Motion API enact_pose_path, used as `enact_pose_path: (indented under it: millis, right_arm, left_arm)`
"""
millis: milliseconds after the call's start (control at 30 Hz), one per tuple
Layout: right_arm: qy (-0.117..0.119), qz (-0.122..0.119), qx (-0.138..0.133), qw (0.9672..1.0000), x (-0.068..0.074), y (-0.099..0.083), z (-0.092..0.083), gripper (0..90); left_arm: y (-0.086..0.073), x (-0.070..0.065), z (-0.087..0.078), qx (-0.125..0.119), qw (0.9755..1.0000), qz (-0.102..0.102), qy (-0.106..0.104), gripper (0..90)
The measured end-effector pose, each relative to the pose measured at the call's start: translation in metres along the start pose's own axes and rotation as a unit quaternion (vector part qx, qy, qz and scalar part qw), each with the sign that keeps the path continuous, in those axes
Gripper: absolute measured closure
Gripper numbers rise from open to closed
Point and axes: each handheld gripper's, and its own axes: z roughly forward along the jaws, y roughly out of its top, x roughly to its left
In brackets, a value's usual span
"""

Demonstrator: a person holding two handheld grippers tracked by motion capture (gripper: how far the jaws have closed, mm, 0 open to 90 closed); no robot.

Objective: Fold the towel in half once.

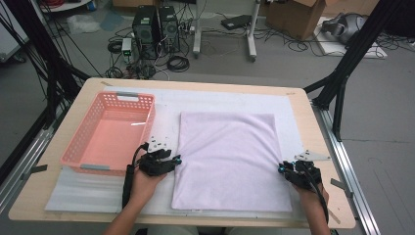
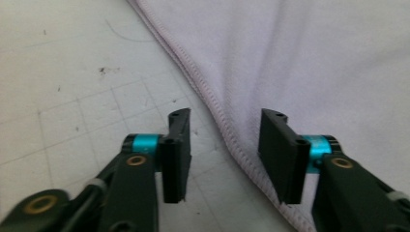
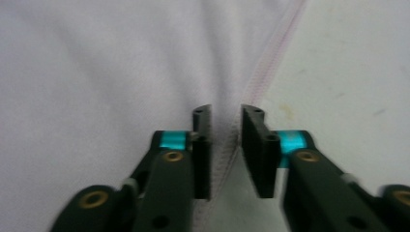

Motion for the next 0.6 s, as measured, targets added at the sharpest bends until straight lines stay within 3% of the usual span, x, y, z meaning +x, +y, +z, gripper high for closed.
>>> enact_pose_path:
  millis: [133,167,233,367,500,600]
  right_arm:
    - [-0.024,0.005,0.023,0.9994,-0.002,0.002,-0.006,85.2]
    - [-0.019,0.014,0.024,0.9994,-0.004,0.000,-0.008,83.1]
    - [-0.026,0.019,0.023,0.9992,-0.006,-0.002,-0.012,70.3]
    - [-0.010,0.023,-0.023,0.9994,-0.014,-0.008,-0.022,55.4]
    - [0.013,0.022,-0.082,0.9963,-0.016,-0.007,-0.032,43.6]
    - [-0.001,0.018,-0.118,0.9929,-0.012,-0.005,-0.040,29.4]
  left_arm:
    - [0.001,-0.002,-0.002,-0.019,0.9995,0.004,-0.023,46.2]
    - [0.001,-0.002,-0.003,-0.023,0.9994,0.004,-0.026,46.0]
    - [0.002,-0.001,-0.003,-0.032,0.9989,0.004,-0.034,44.3]
    - [0.003,-0.001,-0.004,-0.051,0.9971,0.006,-0.056,43.0]
    - [0.006,-0.002,-0.007,-0.071,0.9949,0.000,-0.072,36.8]
    - [0.007,-0.002,-0.009,-0.081,0.9935,0.004,-0.079,29.6]
